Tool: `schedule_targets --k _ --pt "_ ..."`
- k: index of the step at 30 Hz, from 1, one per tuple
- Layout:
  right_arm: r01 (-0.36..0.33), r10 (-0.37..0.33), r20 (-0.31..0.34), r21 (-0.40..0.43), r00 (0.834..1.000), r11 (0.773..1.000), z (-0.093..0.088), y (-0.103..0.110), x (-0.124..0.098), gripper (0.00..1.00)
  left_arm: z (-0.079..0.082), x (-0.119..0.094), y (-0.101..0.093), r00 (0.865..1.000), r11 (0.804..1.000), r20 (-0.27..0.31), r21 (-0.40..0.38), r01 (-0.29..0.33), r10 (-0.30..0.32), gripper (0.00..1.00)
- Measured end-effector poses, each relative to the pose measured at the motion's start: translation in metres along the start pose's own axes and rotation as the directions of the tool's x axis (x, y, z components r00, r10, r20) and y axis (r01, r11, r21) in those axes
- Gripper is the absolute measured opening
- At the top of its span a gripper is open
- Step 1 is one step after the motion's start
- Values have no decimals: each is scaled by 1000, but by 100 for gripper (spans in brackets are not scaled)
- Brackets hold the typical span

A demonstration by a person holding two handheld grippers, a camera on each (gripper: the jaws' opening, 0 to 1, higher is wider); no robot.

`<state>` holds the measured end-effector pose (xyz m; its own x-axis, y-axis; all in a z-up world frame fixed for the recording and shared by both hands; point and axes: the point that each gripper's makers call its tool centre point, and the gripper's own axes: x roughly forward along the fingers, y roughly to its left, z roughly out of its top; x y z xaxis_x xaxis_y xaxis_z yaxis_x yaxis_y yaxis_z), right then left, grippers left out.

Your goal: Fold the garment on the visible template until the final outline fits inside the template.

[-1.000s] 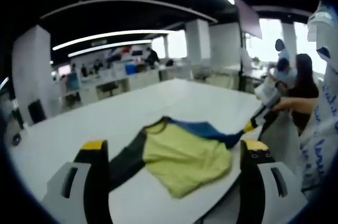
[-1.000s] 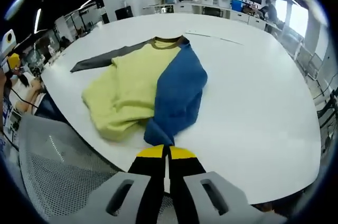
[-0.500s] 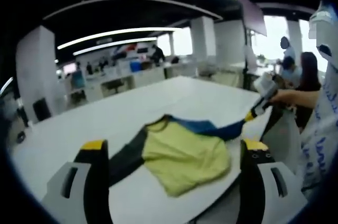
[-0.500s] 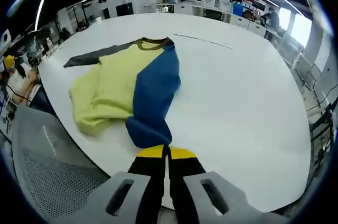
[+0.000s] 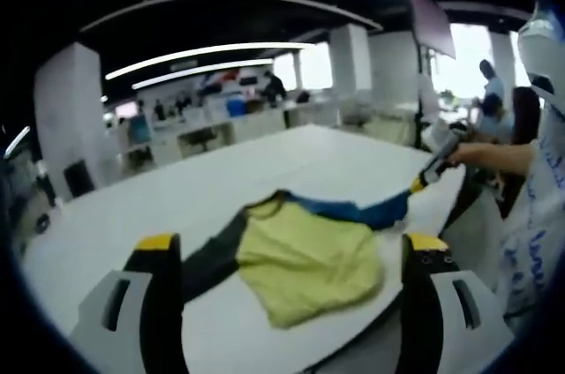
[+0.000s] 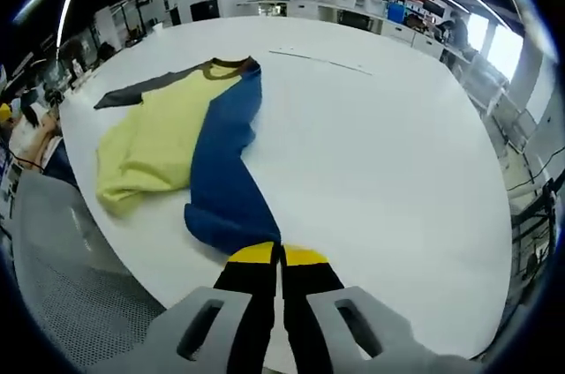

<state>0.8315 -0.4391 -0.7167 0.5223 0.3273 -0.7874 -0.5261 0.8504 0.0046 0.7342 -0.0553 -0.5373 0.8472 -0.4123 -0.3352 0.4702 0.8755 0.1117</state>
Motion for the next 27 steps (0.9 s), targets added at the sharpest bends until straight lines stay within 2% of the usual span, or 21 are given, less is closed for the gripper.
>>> schedule_targets --k 14,27 --pt "45 -47 -40 -54 998 998 7 -79 5 1 9 10 -17 1000 1000 -10 -13 -25 25 100" --pt "100 -109 -51 -162 993 982 25 -150 13 1 16 18 -29 998 998 -20 -18 -63 63 100"
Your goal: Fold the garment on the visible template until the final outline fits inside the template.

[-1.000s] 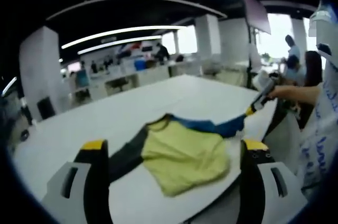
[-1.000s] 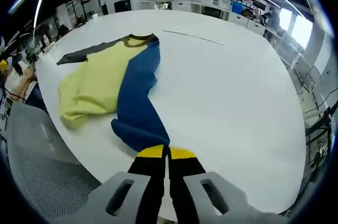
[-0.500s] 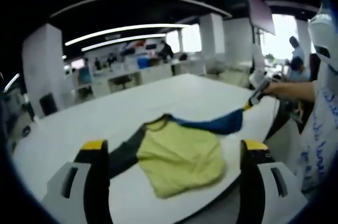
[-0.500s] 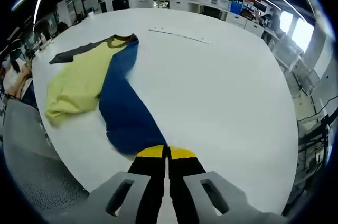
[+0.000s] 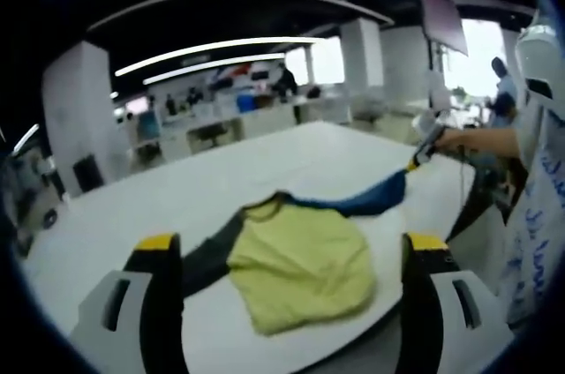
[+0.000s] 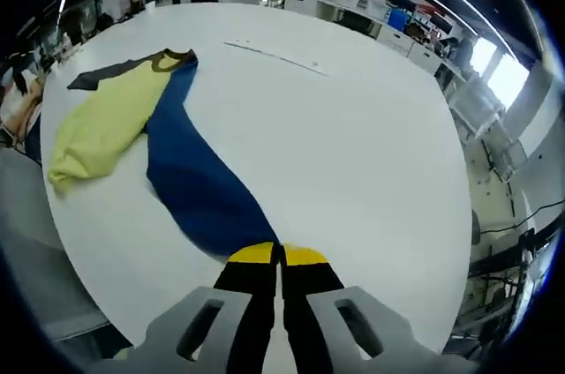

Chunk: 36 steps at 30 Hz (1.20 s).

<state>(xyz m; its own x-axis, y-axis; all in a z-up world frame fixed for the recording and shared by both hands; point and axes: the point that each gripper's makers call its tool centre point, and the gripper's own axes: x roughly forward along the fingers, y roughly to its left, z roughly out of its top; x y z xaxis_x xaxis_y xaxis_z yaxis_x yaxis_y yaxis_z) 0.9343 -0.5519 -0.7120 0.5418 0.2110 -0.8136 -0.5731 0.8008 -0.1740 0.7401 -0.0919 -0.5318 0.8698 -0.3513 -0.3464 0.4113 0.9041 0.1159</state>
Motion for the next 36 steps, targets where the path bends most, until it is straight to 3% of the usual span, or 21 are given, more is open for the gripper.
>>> schedule_targets --k 9,19,36 --pt "34 -34 -29 -23 999 999 -2 -44 13 1 -3 0 -3 999 999 -24 -15 -38 37 100" --pt "51 -53 -51 -37 997 998 -7 -82 28 1 5 -2 -4 997 997 -30 -21 -77 77 100" --pt "53 -52 -74 10 996 999 -20 -115 55 1 9 -2 -3 992 994 -64 0 -106 105 100"
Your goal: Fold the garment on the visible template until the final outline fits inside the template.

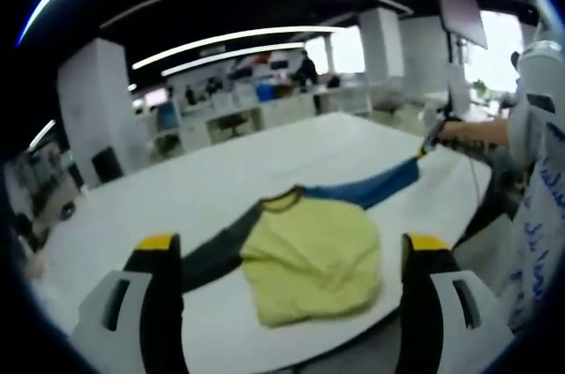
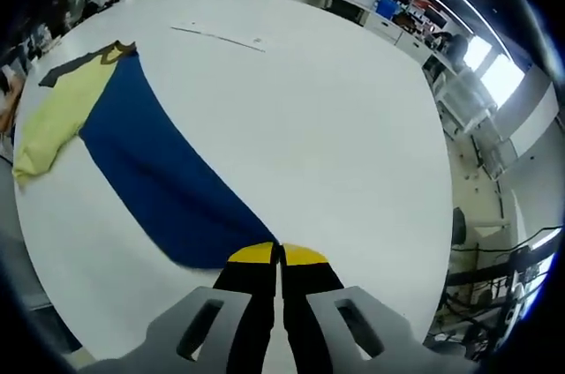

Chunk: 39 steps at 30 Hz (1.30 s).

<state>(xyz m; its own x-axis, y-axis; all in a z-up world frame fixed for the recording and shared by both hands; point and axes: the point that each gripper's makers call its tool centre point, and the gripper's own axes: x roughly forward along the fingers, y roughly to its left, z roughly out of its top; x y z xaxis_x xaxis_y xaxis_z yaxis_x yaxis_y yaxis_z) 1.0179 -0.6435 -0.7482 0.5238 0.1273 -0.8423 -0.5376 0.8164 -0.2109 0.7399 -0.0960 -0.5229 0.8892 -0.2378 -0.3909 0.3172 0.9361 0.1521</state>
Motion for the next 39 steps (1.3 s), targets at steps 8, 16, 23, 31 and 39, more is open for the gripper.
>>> schedule_targets --k 8,16,23,31,39 --pt "3 -3 -15 36 1000 999 -6 -5 10 1 -2 -1 1 1000 1000 -4 -1 -2 2 100" --pt "1 -1 -16 50 1000 999 -8 -2 11 1 -1 -2 1 1000 1000 -2 5 2 -2 99" --pt "2 1 -47 63 999 998 -18 0 16 2 -2 -2 1 1000 1000 -6 5 4 -3 99" --pt "32 -31 -33 13 999 999 -19 -3 16 4 -2 -4 3 1000 1000 -1 2 2 -2 99" --pt "37 -38 25 24 999 999 -12 -1 -1 22 -6 -3 1 1000 1000 0 -5 15 -15 99"
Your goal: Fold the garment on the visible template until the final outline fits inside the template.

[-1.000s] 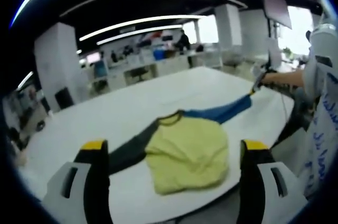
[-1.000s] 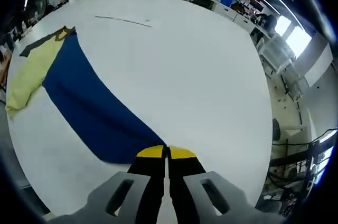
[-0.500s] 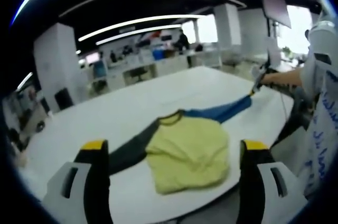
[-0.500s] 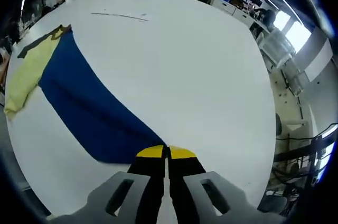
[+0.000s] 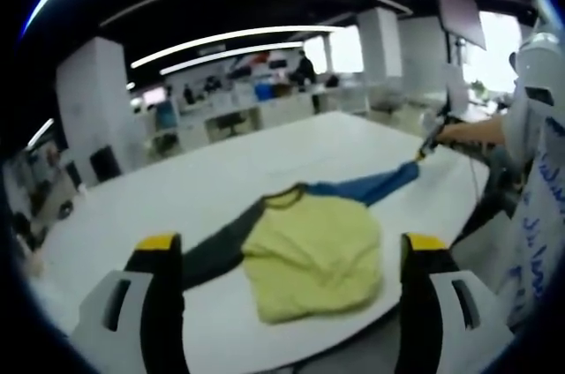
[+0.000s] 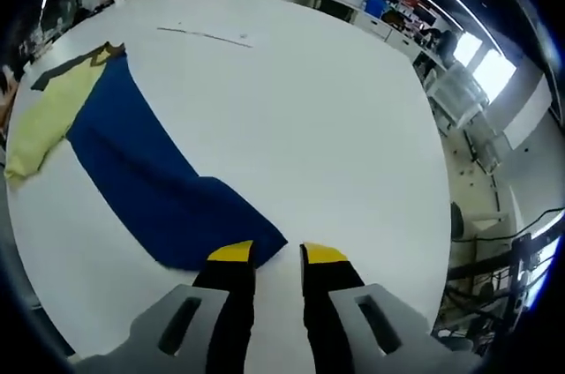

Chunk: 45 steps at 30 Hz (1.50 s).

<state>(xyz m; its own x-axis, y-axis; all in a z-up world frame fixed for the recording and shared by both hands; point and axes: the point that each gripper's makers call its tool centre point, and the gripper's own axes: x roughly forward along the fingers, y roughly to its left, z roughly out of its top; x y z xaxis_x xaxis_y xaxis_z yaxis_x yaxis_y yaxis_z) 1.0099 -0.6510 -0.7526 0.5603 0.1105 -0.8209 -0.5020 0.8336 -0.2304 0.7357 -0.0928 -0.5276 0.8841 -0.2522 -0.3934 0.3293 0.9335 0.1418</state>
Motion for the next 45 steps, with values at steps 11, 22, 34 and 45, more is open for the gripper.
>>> schedule_targets --k 11,22,34,45 --pt "-7 10 73 -51 997 999 0 27 -27 30 3 5 -3 999 999 24 6 34 -34 98" --pt "-36 50 90 -153 995 988 -15 86 -23 27 2 1 -2 999 999 37 4 38 -38 98" --pt "0 21 111 -183 994 983 -1 76 -6 7 1 -10 3 999 1000 37 -4 10 -10 97" --pt "-10 39 116 -239 992 971 21 68 -32 2 1 -7 2 999 1000 44 -6 21 -21 96"
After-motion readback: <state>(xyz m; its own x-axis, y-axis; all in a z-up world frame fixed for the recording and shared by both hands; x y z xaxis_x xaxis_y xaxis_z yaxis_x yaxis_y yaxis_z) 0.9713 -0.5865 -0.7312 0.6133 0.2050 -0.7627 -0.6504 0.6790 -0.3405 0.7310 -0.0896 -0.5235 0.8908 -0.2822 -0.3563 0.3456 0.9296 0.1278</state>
